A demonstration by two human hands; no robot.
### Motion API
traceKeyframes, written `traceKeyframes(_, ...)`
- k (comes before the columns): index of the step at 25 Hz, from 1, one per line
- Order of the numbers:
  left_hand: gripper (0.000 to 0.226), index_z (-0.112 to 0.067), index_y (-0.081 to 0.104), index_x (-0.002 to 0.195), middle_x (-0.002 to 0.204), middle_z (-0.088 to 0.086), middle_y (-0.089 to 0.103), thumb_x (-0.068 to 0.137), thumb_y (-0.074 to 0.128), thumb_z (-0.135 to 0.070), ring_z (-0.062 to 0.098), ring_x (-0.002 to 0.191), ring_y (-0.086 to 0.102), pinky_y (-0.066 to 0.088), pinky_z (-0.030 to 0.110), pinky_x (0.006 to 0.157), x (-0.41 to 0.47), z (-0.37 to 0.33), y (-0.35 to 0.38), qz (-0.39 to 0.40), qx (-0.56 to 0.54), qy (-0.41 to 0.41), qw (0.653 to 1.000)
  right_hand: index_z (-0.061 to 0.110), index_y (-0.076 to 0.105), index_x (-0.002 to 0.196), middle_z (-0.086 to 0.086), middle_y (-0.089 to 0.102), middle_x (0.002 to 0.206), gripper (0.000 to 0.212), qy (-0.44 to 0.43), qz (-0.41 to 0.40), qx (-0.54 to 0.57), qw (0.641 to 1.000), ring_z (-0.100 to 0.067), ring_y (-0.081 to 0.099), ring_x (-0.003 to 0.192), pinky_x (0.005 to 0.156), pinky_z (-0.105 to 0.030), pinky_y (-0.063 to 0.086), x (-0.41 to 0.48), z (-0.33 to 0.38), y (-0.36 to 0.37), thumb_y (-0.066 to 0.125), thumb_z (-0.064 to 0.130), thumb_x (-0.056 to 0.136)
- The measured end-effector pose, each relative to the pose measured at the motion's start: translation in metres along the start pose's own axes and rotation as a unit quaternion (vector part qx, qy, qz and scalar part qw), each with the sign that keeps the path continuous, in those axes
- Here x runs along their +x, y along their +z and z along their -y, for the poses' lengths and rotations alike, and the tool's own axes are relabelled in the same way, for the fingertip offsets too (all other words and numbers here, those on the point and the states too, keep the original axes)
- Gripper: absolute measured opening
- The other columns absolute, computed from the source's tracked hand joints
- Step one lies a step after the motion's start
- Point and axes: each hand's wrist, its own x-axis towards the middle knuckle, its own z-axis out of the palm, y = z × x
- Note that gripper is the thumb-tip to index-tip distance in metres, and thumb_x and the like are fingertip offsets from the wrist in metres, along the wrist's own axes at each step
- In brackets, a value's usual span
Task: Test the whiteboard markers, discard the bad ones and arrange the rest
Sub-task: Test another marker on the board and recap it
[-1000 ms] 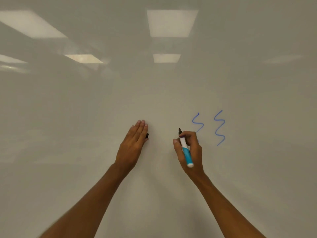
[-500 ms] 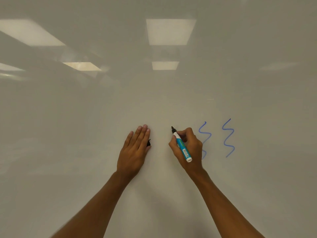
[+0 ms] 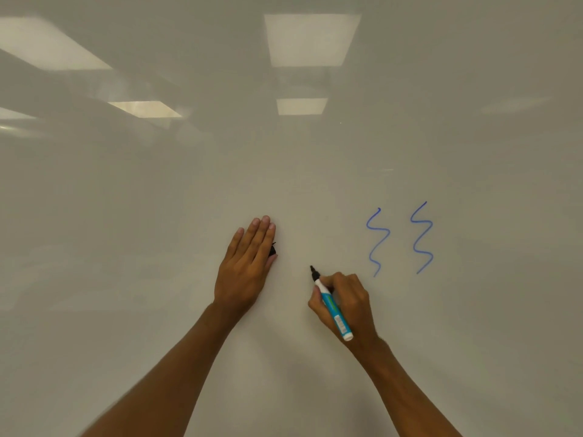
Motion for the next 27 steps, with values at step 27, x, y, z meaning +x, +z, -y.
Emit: traceKeyframes(27, 0.028, -0.008, 0.054, 0.123, 0.116, 0.008, 0.06, 0.096, 0.051, -0.012, 0.02, 0.11, 0.057, 0.045, 0.028, 0.095, -0.224, -0.191, -0.064, 0.393, -0.399, -0.383, 0.735, 0.02, 0.05, 0.122, 0.004, 0.065, 0.102, 0.032, 0.18, 0.493, 0.027, 0.851, -0.017, 0.062, 0.075, 0.064, -0.028, 0.049, -0.203, 0.009, -0.117, 0.053, 0.02, 0.091)
